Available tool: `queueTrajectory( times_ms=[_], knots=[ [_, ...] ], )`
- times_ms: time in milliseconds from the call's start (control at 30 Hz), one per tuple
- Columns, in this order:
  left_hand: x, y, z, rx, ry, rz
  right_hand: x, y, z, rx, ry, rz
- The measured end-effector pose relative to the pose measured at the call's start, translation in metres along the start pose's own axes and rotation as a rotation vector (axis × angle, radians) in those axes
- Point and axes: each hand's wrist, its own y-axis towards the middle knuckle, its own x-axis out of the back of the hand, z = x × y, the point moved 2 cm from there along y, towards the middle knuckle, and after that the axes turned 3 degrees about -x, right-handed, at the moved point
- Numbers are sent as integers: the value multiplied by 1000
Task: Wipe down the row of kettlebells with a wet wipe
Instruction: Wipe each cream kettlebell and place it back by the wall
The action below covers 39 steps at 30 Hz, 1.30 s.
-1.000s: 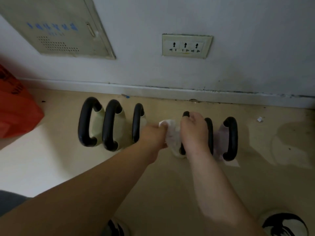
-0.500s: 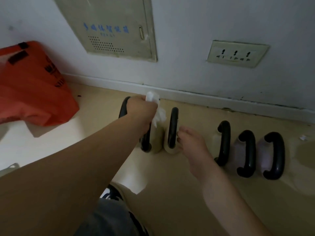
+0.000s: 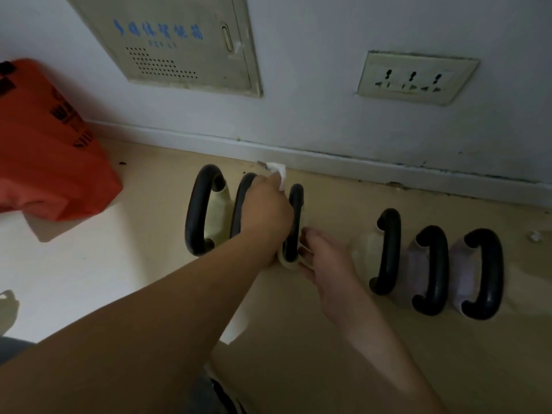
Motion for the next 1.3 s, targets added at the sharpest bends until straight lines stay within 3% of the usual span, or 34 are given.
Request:
queueTrajectory(
  times_ms=[100, 233, 333, 500, 733, 800, 900, 1100, 1233, 1300],
  knots=[
    [-17, -20, -7, 59, -135, 106, 5, -2, 0, 4, 4, -8],
    [-35, -37, -11, 596, -629, 165, 6, -2, -5, 54, 34, 24],
    [-29, -30, -17, 790, -777, 200, 10, 1, -8, 76, 60, 16],
    [-41, -48, -9, 890, -889, 220, 12, -3, -18, 31, 26, 29],
    [-50, -145, -5, 720, -832, 255, 31, -20, -43, -150, -31, -8],
    [-54, -172, -10, 798, -853, 289, 40, -31, -51, -226, -42, -40],
    [-58, -211, -15, 1049, -857, 320, 50, -48, -62, -315, -137, 2],
    [-50, -245, 6, 1020, -953, 190, 39, -58, -80, -317, -409, 91],
    [-30, -236, 37, 1038, -1033, 195, 24, -67, -80, -216, -468, 130],
    [-14, -221, 64, 990, -948, 136, 27, -72, -79, -170, -502, 89]
  ],
)
